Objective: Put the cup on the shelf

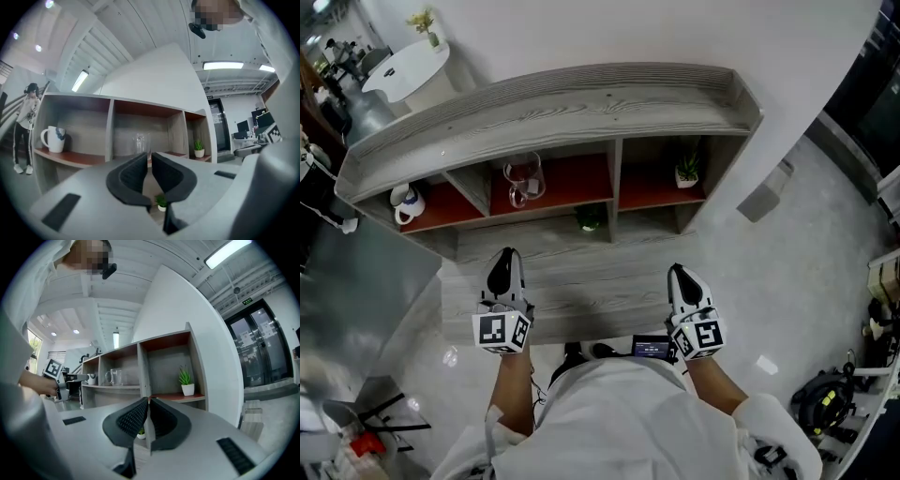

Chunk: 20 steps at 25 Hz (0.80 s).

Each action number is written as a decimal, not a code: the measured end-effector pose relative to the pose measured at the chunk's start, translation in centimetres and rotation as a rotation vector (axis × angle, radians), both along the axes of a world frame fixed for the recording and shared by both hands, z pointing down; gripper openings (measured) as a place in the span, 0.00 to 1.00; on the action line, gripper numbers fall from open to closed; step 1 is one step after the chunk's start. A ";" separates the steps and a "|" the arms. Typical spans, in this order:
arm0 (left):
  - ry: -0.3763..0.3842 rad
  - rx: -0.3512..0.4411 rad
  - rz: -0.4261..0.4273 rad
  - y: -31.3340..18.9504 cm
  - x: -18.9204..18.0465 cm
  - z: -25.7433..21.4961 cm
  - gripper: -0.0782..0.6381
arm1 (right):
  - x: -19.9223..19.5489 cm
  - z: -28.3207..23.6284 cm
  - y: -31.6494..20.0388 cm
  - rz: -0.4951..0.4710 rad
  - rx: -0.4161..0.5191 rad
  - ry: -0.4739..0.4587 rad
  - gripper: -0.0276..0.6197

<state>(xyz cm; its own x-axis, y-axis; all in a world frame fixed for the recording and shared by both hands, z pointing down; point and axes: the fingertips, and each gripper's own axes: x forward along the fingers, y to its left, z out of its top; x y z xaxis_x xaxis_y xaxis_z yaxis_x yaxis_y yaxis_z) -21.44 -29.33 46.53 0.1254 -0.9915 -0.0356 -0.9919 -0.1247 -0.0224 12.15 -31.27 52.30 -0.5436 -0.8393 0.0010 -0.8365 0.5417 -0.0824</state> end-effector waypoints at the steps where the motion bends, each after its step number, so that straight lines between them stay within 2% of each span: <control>1: 0.011 -0.003 -0.011 1.0 0.1 0.4 0.15 | -0.4 -0.1 0.0 -0.022 0.006 0.001 0.11; 7: 0.003 -0.020 -0.089 6.4 1.1 1.9 0.12 | -2.4 -0.5 0.3 -0.126 0.024 -0.021 0.11; 11: -0.002 -0.048 -0.147 9.2 0.5 3.1 0.12 | -3.1 -0.5 0.4 -0.152 0.044 -0.023 0.11; 17: 0.024 -0.055 -0.164 13.1 -0.5 3.4 0.12 | -4.6 -0.8 2.2 -0.151 0.045 -0.041 0.11; 20: 0.044 -0.023 -0.152 15.1 -1.0 2.7 0.12 | -5.7 -1.8 4.2 -0.160 0.065 -0.031 0.11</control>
